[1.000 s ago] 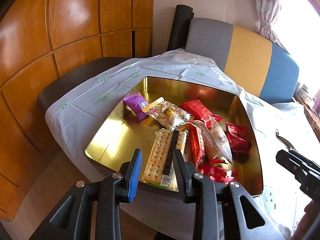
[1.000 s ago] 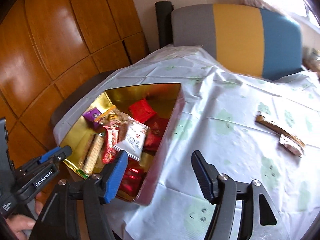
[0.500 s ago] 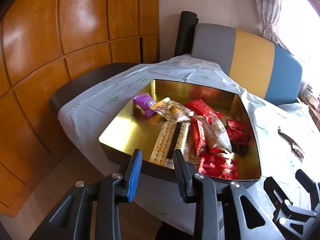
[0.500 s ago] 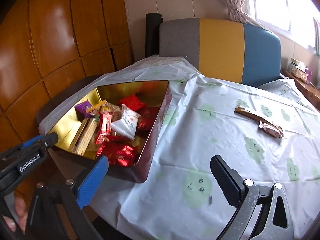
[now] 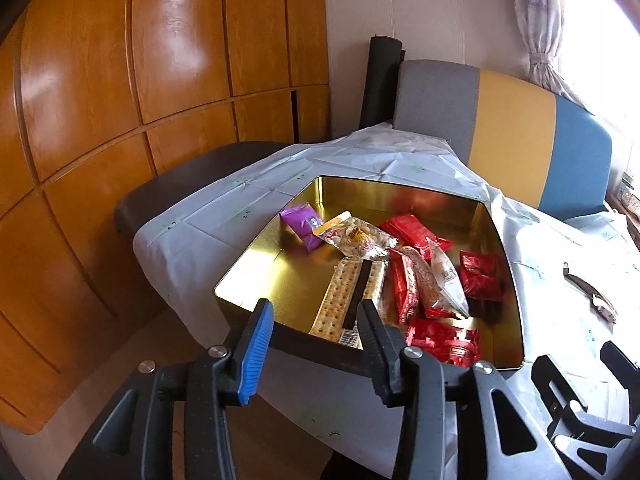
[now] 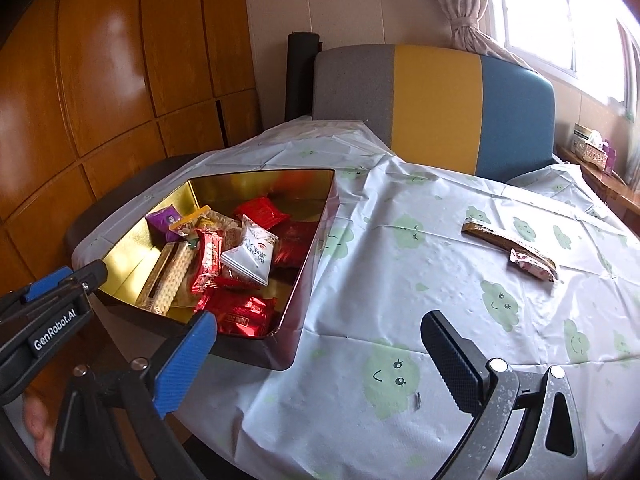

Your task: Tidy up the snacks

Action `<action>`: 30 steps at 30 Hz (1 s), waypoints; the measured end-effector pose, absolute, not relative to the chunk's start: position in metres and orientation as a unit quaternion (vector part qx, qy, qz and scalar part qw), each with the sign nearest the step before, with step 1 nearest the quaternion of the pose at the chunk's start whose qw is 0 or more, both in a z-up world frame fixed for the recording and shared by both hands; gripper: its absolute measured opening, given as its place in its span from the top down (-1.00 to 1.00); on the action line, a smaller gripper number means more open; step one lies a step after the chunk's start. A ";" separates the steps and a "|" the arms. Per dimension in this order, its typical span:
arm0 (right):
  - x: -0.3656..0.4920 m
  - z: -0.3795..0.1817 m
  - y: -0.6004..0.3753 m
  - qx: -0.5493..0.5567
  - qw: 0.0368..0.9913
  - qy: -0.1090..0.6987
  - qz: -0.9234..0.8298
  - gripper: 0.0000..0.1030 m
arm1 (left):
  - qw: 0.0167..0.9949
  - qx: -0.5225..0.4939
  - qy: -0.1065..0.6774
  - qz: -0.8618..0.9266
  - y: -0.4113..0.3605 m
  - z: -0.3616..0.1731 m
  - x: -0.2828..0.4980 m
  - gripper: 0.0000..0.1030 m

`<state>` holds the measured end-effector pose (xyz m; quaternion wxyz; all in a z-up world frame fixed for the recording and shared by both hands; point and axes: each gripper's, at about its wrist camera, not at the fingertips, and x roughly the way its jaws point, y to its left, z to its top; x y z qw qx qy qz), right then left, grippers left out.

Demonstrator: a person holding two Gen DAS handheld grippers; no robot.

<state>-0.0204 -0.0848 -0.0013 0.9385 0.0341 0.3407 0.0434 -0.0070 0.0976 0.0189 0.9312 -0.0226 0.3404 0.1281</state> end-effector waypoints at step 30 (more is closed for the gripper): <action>-0.023 -0.003 -0.073 0.009 0.941 0.335 0.055 -1.00 | 0.928 -0.038 0.345 0.132 0.103 0.014 -0.005 0.14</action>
